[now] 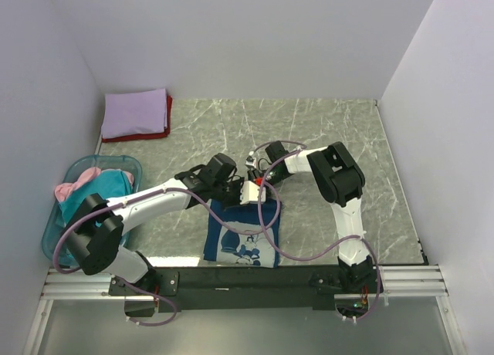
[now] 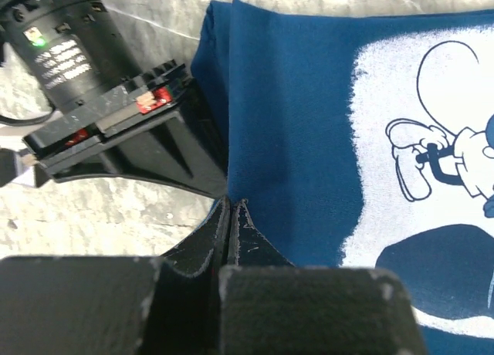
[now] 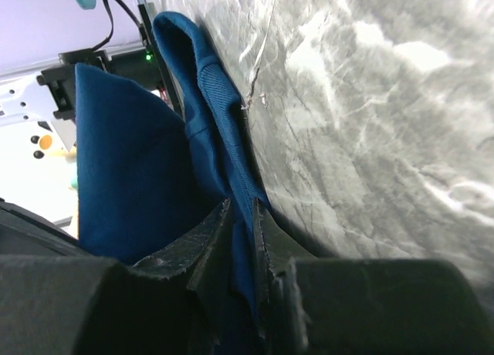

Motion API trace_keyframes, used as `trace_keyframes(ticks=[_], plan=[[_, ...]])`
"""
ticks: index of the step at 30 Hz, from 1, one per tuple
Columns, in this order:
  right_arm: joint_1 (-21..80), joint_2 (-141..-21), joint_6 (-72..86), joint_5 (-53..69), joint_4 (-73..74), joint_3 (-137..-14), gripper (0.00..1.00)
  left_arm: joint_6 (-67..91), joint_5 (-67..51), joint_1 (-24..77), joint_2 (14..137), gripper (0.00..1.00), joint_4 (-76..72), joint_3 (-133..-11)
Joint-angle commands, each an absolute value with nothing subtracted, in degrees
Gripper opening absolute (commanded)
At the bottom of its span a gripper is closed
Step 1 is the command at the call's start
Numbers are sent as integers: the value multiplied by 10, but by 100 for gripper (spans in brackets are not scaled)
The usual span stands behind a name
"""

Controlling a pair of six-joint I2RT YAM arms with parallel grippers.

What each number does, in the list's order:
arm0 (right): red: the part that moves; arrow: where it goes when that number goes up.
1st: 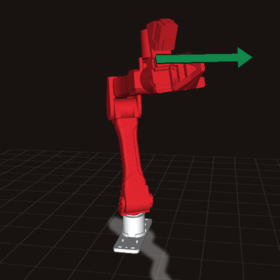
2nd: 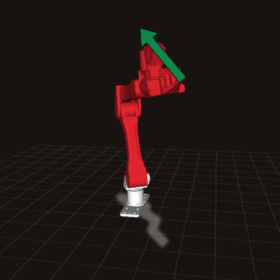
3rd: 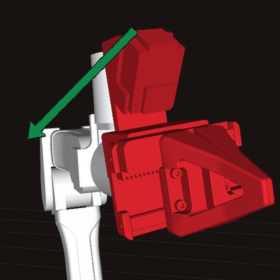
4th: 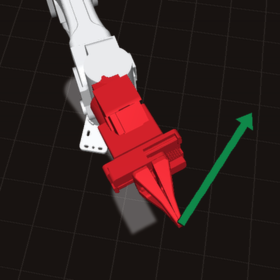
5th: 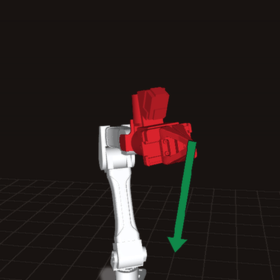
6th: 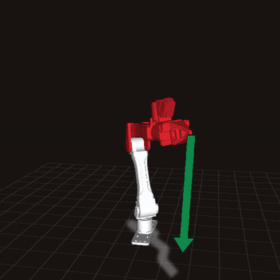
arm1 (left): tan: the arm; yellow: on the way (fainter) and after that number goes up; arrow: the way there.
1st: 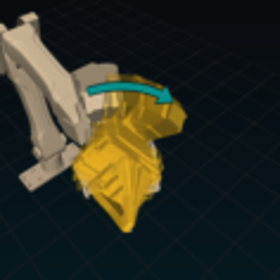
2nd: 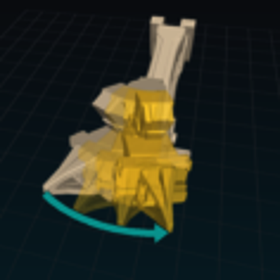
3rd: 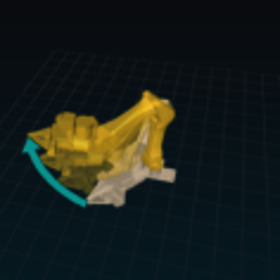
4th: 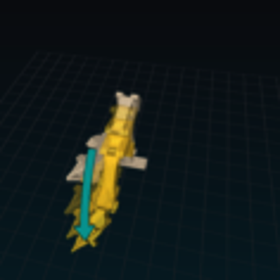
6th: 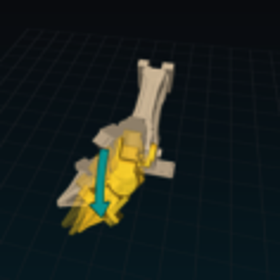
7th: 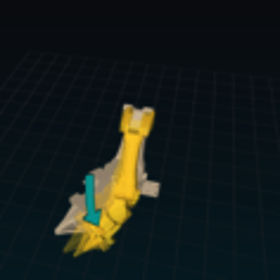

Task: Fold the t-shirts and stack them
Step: Fold the tshirt

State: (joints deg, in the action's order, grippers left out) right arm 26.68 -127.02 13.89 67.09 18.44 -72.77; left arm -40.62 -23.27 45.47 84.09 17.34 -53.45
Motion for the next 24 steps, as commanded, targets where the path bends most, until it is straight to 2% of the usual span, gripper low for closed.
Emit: trace_keyframes(ticks=[1,24], plan=[[273,-1288,113,654,200,-729,24,-430,-222,452,825,0,138,-555],[276,-1286,81,652,217,-718,24,-466,-222,422,874,0,81,-572]])
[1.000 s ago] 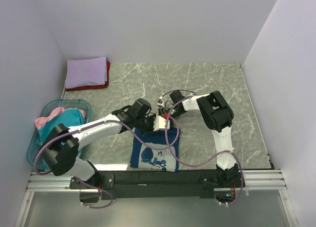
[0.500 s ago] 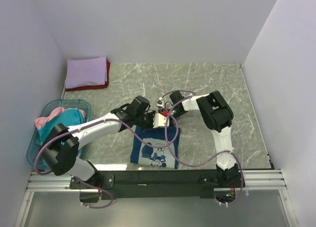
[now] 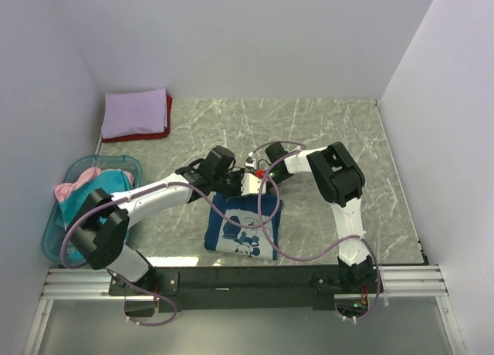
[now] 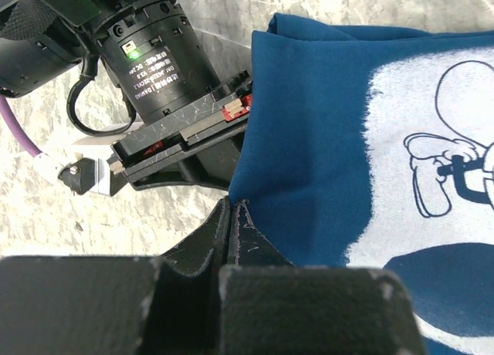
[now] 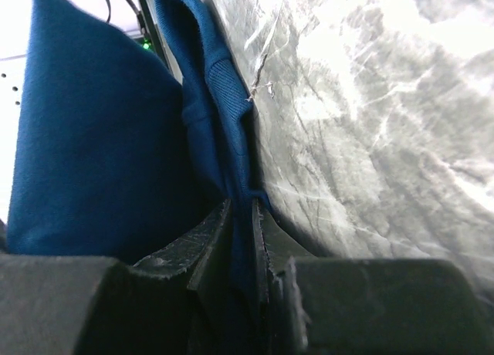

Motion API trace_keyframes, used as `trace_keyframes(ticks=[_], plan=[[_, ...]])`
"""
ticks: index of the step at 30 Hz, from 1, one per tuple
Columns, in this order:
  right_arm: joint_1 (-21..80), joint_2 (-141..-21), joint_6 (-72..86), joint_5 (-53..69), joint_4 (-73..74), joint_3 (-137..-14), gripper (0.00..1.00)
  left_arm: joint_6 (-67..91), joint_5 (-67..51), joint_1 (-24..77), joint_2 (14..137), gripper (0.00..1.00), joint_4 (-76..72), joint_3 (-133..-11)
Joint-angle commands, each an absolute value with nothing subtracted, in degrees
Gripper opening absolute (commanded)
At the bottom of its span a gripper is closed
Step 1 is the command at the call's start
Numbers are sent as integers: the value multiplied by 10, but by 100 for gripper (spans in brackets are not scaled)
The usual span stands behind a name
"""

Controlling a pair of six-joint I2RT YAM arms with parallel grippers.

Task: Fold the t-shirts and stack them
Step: Fold the tshirt

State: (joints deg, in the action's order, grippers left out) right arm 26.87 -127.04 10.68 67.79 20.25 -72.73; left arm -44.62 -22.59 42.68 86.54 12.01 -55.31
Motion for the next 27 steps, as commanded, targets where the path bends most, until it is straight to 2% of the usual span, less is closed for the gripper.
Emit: trace_keyframes(ticks=[1,13,14,16,17,18,21,27], plan=[[276,-1284,79,650,219,-718,24,-467,-221,422,876,0,71,-569],[268,-1240,-25,523,316,-775,25,-490,-177,420,908,1,28,-524],[267,-1236,-30,515,321,-779,26,-489,-173,420,909,2,22,-521],[267,-1222,-38,487,329,-789,27,-489,-178,417,907,15,20,-517],[267,-1218,-41,478,332,-794,29,-485,-183,415,904,23,19,-517],[267,-1212,-51,464,344,-800,30,-483,-187,412,901,35,22,-517],[265,-1195,-73,390,369,-827,36,-469,-204,408,875,45,40,-528],[220,-1165,-111,309,444,-903,50,-369,-342,354,810,44,205,-597]])
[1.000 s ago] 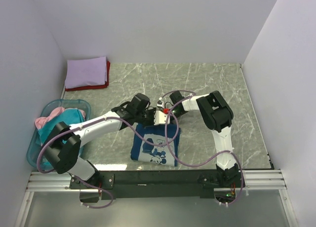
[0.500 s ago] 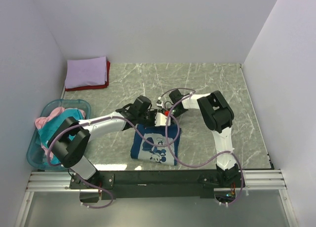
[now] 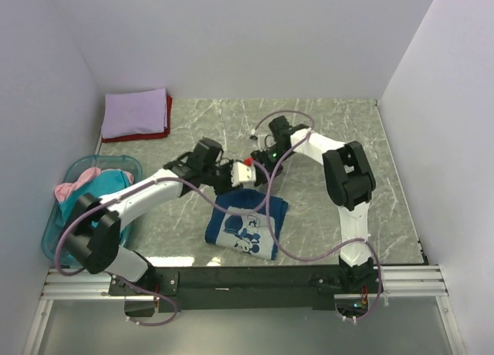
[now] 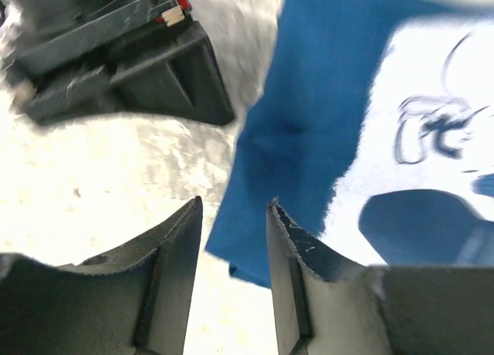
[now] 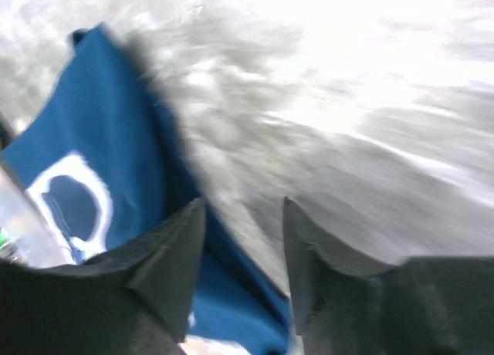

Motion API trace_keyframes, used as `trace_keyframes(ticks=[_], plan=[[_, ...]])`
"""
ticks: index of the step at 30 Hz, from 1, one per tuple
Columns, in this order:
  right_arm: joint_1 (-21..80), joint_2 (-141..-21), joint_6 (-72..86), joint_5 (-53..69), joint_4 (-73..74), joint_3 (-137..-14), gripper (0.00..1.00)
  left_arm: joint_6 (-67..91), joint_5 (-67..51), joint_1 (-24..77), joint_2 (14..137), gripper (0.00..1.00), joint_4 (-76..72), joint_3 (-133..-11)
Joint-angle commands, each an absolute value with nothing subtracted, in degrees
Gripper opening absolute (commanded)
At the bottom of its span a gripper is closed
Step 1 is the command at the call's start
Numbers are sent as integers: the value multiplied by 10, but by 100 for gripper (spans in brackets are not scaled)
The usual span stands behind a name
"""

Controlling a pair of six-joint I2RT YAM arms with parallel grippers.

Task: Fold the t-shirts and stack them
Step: Fold the tshirt

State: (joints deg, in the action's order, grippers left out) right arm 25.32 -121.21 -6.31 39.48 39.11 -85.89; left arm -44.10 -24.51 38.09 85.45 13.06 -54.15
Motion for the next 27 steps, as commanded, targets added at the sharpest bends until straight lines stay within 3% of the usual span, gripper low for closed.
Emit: trace_keyframes(ticks=[1,2,7,14,17,27], plan=[[200,-1160,-117,305,454,-924,53,-344,-359,344,807,43,237,-612],[188,-1156,-121,303,463,-933,58,-320,-376,319,807,43,255,-619],[122,-1113,-140,343,521,-935,59,-166,-445,235,842,45,278,-630],[115,-1022,-130,409,473,-780,64,-18,-480,151,950,49,245,-665],[123,-1027,-118,436,434,-741,71,39,-493,140,1000,52,229,-677],[149,-1075,-108,449,369,-696,72,82,-488,139,1100,54,197,-686]])
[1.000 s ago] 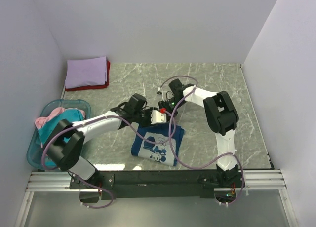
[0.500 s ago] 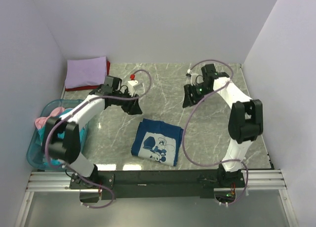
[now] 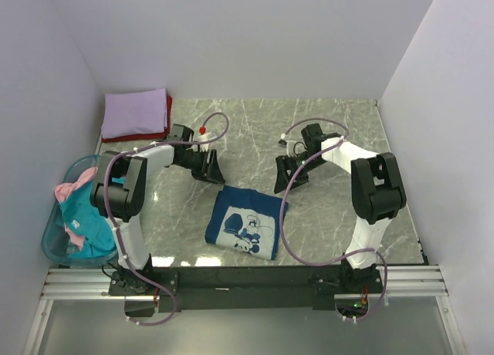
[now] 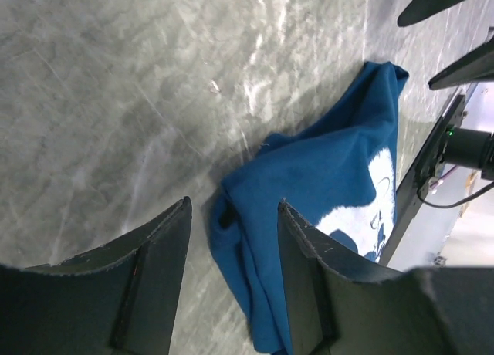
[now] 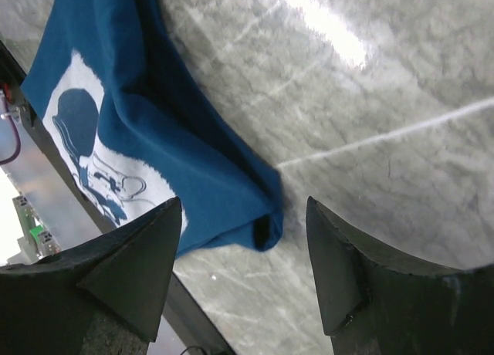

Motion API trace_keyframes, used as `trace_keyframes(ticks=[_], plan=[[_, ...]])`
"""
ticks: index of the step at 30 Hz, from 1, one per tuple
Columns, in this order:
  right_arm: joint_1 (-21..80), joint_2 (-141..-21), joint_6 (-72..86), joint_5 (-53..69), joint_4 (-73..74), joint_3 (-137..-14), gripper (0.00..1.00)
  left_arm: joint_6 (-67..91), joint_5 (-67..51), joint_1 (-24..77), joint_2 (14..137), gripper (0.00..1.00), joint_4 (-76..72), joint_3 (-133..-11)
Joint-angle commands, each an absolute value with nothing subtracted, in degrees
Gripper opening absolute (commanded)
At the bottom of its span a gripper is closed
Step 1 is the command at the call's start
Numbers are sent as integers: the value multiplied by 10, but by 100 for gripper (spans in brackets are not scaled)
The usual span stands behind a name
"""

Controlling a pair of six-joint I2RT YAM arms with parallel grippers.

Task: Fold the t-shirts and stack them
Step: Fold the tshirt

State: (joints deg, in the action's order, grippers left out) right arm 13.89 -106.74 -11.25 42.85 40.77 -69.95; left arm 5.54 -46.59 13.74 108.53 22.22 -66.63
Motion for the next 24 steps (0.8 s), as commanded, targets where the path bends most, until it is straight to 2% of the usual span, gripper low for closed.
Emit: trace_keyframes(ticks=[1,9,24], plan=[[152,-1078,-108,449,367,-695,72,82,-487,139,1106,54,193,-686],[171,-1096,-109,463,363,-685,70,100,-495,139,1143,54,185,-693],[171,-1090,-136,480,389,-667,64,133,-532,149,1167,45,157,-679]])
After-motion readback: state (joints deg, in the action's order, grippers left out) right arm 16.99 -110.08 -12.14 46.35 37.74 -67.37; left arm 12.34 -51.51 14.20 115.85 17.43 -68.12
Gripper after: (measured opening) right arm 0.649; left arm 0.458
